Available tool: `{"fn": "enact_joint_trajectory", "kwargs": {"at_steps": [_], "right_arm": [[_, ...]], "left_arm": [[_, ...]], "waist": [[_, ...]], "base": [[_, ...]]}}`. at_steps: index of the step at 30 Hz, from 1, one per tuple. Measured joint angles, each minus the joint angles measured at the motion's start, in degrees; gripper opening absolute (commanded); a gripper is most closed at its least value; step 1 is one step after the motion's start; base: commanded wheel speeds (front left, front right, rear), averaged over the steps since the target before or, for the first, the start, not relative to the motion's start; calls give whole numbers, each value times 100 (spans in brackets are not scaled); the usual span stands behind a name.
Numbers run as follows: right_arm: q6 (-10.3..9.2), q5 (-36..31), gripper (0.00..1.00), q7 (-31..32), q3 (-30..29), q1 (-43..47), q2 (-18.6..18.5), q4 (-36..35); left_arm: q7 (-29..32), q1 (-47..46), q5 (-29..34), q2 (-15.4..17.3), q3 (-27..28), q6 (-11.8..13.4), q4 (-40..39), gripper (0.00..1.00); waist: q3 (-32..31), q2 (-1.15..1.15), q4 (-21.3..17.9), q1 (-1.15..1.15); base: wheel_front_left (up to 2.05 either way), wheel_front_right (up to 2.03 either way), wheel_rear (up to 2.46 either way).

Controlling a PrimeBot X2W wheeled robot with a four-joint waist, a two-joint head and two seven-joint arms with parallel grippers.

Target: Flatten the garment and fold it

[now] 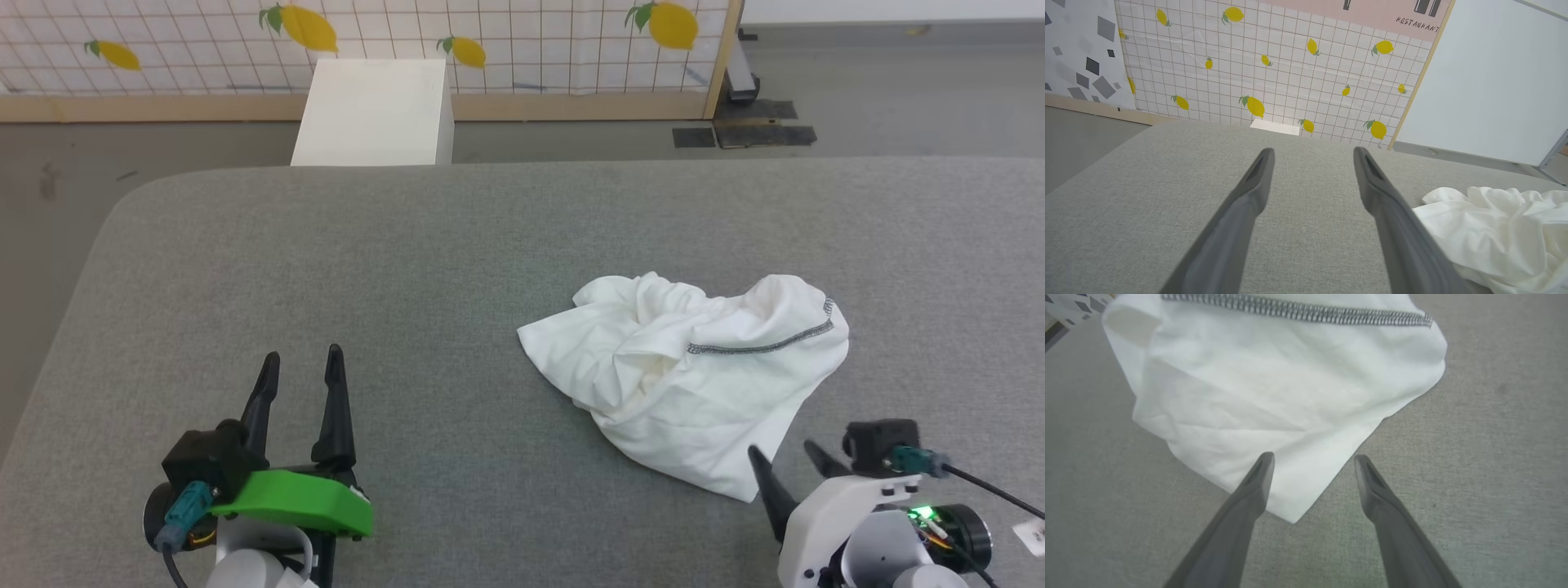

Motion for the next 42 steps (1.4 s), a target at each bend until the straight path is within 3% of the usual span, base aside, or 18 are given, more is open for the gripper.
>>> {"fn": "enact_joint_trajectory", "kwargs": {"at_steps": [3, 4, 11, 12, 13, 14, 18, 24, 33, 35, 36, 42], "right_arm": [[0, -104, 100, 677, 33, -40, 0, 115], [0, -249, 100, 1307, 166, -244, 2, 190], [0, -415, 100, 2258, 248, -508, -1, 249], [0, -412, 55, 2354, 255, -528, -2, 242], [0, -402, 38, 2450, 261, -549, -14, 213], [0, -383, 0, 2486, 259, -559, -21, 189], [3, -361, 0, 2118, 13, -537, 5, 32], [1, -330, 0, 1222, -1407, -135, 18, -548], [1, -326, 0, 1572, -3395, 404, 10, -437], [1, -358, 48, 1541, -3617, 400, 10, -372], [1, -371, 100, 1470, -3682, 379, 10, -358], [0, -216, 100, 376, -3257, 102, 8, -632]], "left_arm": [[0, -9, 9, -48, 20, -47, 5, 100], [1, -57, 5, -81, 51, -96, 23, 100], [0, -222, 3, -118, 56, -138, 56, 100], [0, -232, 2, -119, 56, -140, 69, 100], [0, -240, 1, -120, 56, -146, 80, 100], [0, -242, 0, -121, 58, -146, 86, 100], [0, -240, 0, -125, 88, -146, 136, 100], [0, -228, -1, -132, 113, -146, 166, 100], [0, -183, -20, -135, 81, -146, 164, 100], [0, -183, -20, -135, 63, -146, 170, 100], [0, -183, -20, -135, 49, -148, 176, 100], [0, -178, -19, -136, 20, -186, 236, 100]], "waist": [[101, 0, 46, 0], [254, 0, 113, 0], [494, 0, 270, 0], [511, 0, 286, 0], [528, 0, 304, 0], [537, 0, 314, 0], [497, 0, 302, 0], [305, 0, 243, 0], [183, 0, 1, 0], [175, 0, -39, 0], [174, 0, -58, 0], [139, 0, -135, 0]], "base": [[0, 0, 0], [0, 0, 0], [0, 0, 0], [0, 0, 0], [0, 0, 0], [0, 0, 0], [0, 0, 0], [0, 0, 0], [0, 0, 0], [0, 0, 0], [0, 0, 0], [0, 0, 0]]}}
